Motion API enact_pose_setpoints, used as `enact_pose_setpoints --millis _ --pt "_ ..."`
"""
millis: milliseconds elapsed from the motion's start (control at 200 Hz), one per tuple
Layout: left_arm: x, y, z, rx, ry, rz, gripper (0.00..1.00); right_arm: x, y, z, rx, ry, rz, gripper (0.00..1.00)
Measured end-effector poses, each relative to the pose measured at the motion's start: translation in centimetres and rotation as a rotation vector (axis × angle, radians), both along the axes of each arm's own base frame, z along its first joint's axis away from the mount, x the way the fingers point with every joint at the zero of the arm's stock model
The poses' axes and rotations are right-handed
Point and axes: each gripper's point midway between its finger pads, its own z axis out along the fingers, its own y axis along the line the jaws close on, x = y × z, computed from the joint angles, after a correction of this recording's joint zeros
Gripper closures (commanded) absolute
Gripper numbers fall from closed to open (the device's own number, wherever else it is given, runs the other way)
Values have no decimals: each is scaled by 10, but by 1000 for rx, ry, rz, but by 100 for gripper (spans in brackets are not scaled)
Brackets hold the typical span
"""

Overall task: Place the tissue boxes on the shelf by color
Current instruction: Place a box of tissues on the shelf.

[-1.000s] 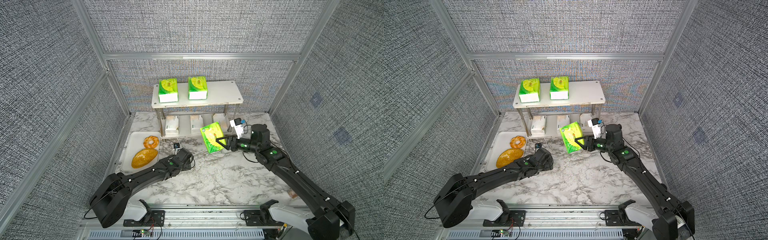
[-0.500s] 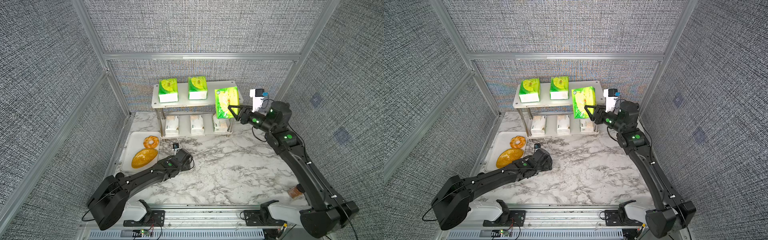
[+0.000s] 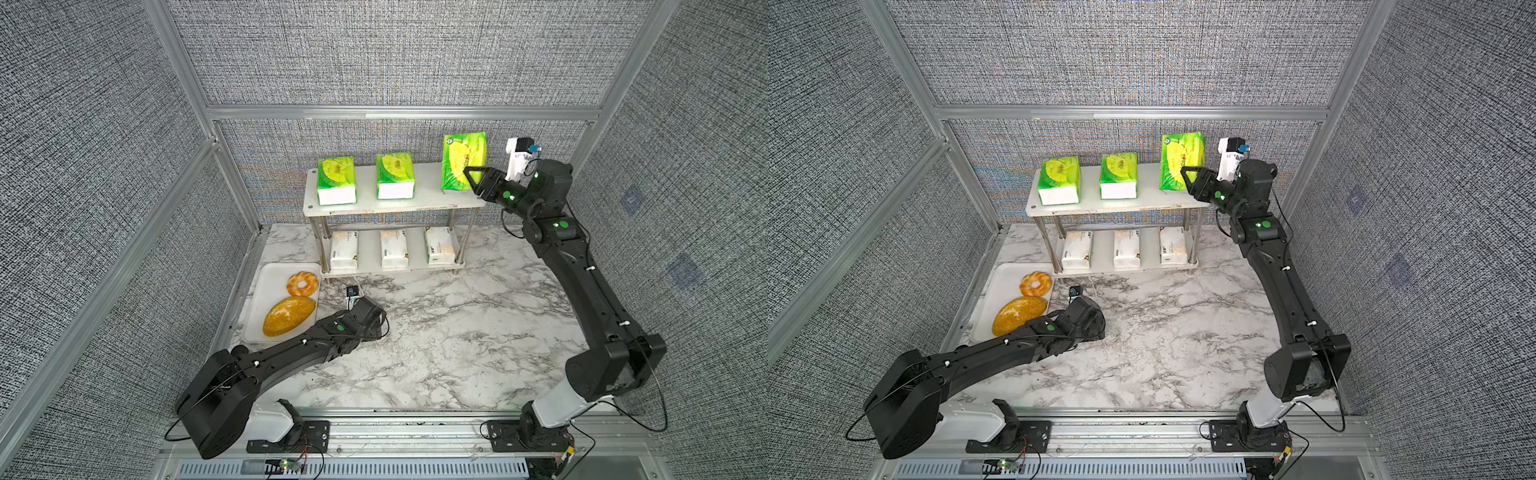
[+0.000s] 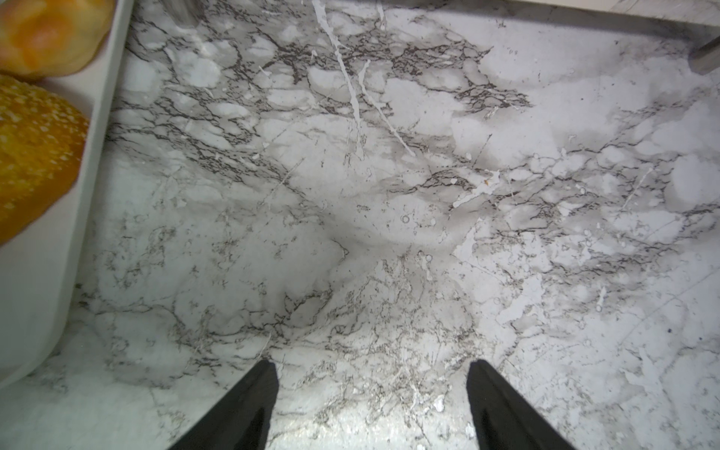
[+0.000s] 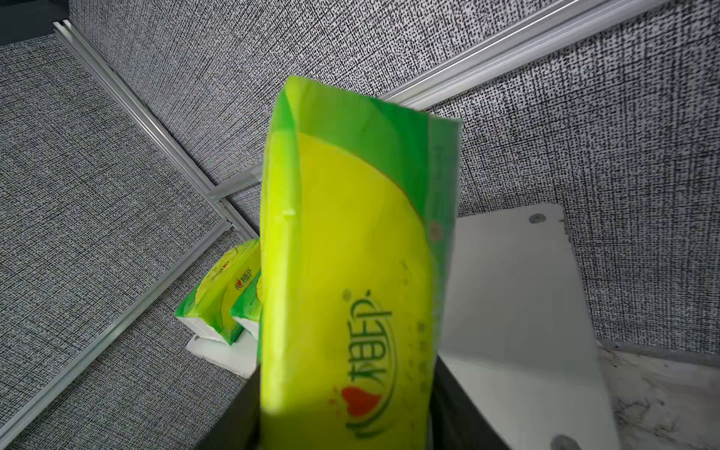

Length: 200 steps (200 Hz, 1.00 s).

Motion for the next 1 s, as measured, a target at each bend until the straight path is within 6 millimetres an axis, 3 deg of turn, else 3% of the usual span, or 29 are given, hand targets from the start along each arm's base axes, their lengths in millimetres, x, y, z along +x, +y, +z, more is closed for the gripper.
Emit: enact_pose_setpoints --millis 500,721,1001 --pt "6 -7 2 -1 0 -5 19 40 13 -33 -60 114 -24 44" --pt "5 -6 2 0 2 -5 19 50 8 -37 -87 117 -69 30" --pt "5 -5 5 -5 -5 -4 19 58 4 -46 -103 134 -93 24"
